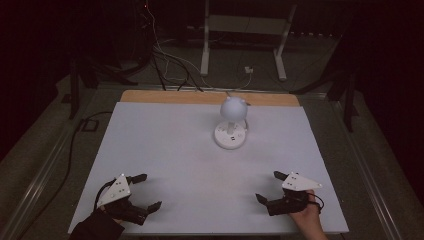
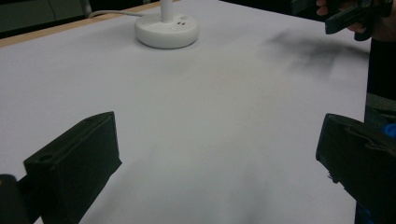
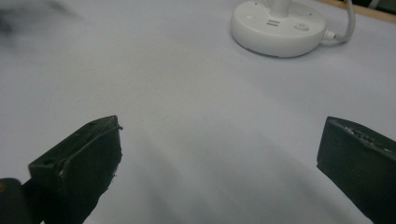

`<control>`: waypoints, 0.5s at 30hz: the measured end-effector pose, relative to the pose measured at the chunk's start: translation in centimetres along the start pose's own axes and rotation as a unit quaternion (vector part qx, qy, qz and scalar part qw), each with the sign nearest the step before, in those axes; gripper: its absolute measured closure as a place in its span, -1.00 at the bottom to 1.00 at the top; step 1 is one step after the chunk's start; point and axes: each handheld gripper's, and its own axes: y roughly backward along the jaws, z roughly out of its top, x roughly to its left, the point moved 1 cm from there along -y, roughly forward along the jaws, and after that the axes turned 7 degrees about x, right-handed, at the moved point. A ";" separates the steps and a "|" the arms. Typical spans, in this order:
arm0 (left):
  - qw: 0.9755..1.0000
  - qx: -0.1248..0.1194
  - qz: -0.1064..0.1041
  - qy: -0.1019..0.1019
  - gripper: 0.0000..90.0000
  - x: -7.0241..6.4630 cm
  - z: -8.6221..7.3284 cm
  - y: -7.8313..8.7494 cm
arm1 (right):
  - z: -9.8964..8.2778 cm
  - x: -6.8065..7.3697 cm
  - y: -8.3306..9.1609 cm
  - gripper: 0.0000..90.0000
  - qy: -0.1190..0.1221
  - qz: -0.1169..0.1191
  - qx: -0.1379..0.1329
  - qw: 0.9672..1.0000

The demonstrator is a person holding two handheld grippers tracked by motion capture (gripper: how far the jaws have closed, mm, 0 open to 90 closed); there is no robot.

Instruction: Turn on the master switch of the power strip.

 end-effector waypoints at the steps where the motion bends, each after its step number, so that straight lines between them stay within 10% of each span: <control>1: 1.000 0.000 0.000 0.000 -1.00 0.0 0.0 0.0 | 0.0 0.0 0.0 -1.00 0.003 -0.003 0.001 1.000; 15: 1.000 -0.010 -0.001 -0.003 -1.00 0.1 -0.1 0.0 | 0.0 0.2 -0.2 -1.00 0.009 -0.040 0.013 0.999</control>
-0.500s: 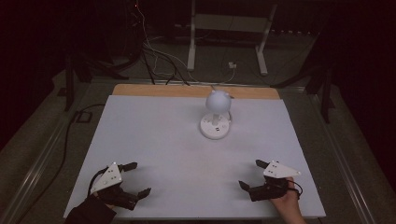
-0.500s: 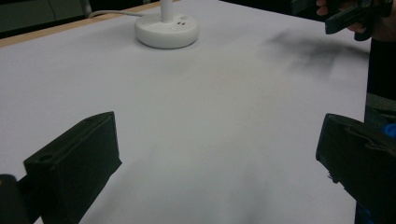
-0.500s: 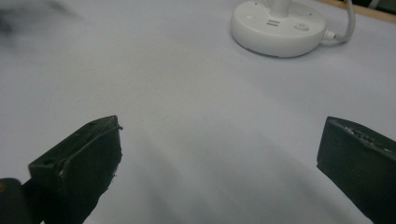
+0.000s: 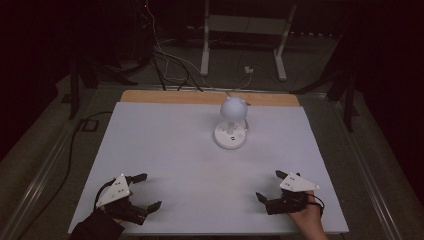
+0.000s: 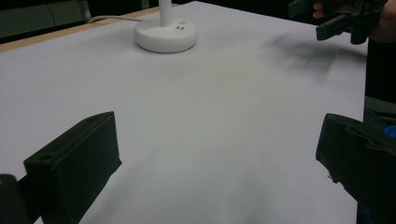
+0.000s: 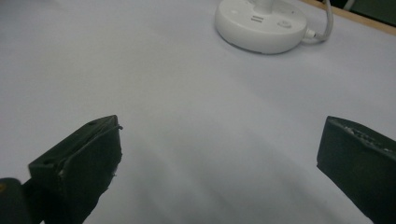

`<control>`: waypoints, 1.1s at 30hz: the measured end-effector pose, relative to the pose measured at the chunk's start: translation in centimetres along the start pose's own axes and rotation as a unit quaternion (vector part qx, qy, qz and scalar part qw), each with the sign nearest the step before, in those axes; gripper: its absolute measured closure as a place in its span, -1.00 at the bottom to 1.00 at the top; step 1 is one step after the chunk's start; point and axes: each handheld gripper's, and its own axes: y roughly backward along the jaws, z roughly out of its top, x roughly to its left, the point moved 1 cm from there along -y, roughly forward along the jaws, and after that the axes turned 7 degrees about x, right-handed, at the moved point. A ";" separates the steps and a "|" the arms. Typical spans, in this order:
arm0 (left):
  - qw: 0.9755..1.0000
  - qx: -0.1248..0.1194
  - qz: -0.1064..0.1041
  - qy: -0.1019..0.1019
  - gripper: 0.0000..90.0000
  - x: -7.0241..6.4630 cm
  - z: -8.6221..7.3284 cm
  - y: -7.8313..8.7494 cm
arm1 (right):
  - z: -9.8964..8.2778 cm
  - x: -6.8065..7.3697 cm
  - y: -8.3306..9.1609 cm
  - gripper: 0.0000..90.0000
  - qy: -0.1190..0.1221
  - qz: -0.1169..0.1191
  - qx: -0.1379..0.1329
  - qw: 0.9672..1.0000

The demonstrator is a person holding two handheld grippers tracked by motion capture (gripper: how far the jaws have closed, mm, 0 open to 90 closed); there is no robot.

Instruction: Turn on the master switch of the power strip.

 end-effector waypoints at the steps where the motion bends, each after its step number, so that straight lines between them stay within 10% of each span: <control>1: 1.000 0.000 0.000 0.000 -1.00 0.0 0.0 -0.1 | 0.0 0.0 0.0 -1.00 -0.001 -0.001 0.000 1.000; 33: 1.000 -0.001 -0.009 0.003 -1.00 -0.2 0.1 -0.2 | 1.4 -0.3 0.4 -1.00 -0.029 -0.004 0.012 0.999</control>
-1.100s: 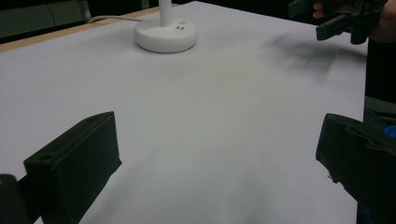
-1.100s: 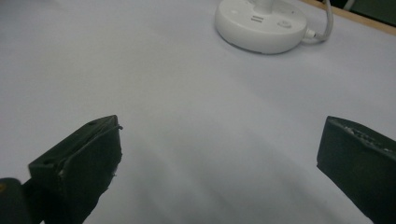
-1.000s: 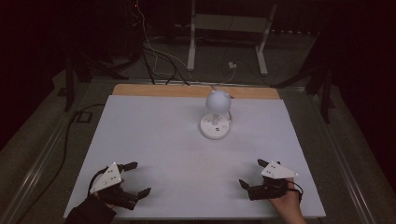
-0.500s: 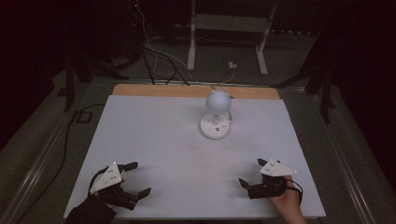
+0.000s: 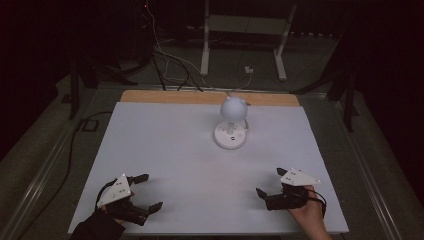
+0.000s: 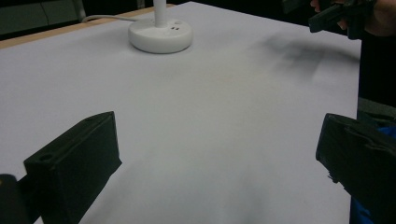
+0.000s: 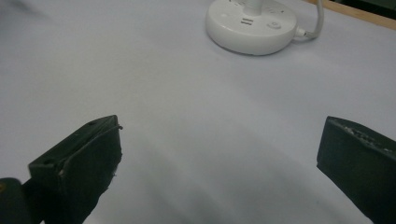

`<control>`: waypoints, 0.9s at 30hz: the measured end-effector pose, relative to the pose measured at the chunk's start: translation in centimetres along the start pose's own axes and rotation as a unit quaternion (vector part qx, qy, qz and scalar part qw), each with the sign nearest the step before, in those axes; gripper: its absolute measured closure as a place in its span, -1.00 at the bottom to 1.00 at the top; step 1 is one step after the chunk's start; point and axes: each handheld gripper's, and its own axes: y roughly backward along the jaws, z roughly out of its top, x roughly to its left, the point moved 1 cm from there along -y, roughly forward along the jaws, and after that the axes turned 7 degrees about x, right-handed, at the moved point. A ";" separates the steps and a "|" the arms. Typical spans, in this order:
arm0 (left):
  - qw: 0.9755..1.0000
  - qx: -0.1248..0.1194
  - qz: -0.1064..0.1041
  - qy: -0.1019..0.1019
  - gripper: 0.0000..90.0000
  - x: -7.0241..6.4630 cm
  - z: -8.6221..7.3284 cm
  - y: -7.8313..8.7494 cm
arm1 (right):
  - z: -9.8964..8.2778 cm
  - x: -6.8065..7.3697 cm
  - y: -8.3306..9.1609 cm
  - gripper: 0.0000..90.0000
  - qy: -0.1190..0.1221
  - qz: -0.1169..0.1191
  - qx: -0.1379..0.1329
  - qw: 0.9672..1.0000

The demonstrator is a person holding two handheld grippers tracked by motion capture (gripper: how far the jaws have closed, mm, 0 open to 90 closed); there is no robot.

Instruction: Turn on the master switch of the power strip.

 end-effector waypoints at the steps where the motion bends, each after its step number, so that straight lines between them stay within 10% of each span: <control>1: 1.000 0.000 0.000 0.000 -1.00 0.0 0.0 0.0 | 0.1 0.0 0.0 -1.00 0.000 0.000 -0.001 1.000; 27: 1.000 0.001 -0.006 -0.003 -1.00 -0.1 0.0 0.0 | 4.5 -0.6 -0.2 -1.00 -0.009 0.022 -0.022 0.999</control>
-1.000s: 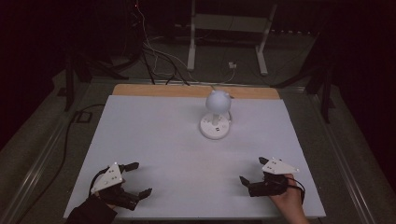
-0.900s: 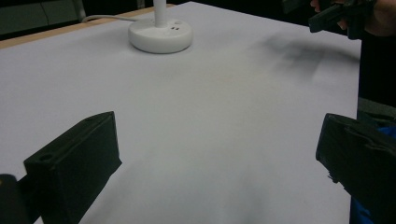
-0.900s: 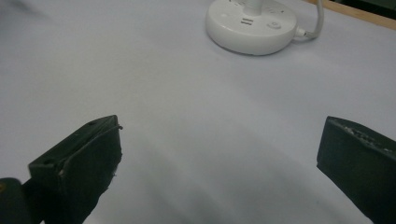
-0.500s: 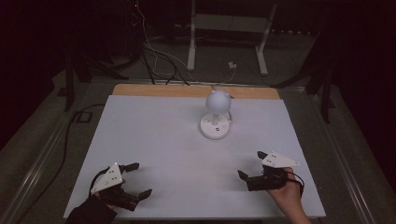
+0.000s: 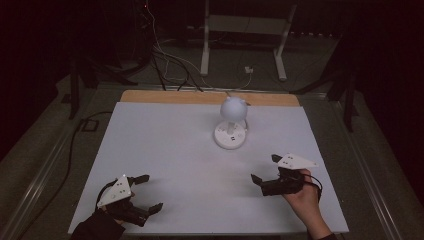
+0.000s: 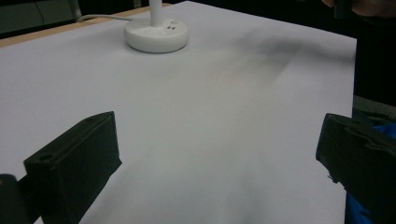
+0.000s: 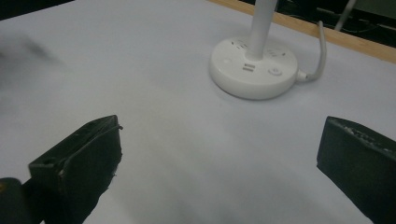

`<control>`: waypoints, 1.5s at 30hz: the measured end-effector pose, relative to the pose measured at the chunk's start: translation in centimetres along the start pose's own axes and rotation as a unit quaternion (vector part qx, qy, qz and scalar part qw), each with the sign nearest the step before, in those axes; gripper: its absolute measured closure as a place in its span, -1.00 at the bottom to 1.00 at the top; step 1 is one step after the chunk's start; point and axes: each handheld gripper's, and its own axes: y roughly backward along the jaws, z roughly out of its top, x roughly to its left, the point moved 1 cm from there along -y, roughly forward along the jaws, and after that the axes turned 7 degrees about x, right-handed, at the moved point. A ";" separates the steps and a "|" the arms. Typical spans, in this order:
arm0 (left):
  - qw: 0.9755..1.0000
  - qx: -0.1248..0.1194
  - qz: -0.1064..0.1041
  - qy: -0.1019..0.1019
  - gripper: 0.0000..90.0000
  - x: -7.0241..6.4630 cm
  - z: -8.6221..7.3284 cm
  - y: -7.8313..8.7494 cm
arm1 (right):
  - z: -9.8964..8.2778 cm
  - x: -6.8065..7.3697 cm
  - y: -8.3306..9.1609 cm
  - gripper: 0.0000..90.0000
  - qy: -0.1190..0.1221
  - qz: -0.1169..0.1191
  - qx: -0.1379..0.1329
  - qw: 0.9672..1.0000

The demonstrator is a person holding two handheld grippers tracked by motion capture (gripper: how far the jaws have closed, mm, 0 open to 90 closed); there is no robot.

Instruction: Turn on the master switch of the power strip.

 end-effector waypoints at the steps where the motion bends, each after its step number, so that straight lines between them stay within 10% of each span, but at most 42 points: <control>1: 1.000 -0.001 0.000 0.001 -1.00 0.0 0.0 0.0 | 0.2 0.0 -0.1 -1.00 0.000 0.001 -0.001 1.000; 45: 1.000 -0.004 -0.003 0.001 -1.00 0.0 0.1 0.1 | 7.4 -1.0 -4.0 -1.00 0.023 0.025 -0.012 0.999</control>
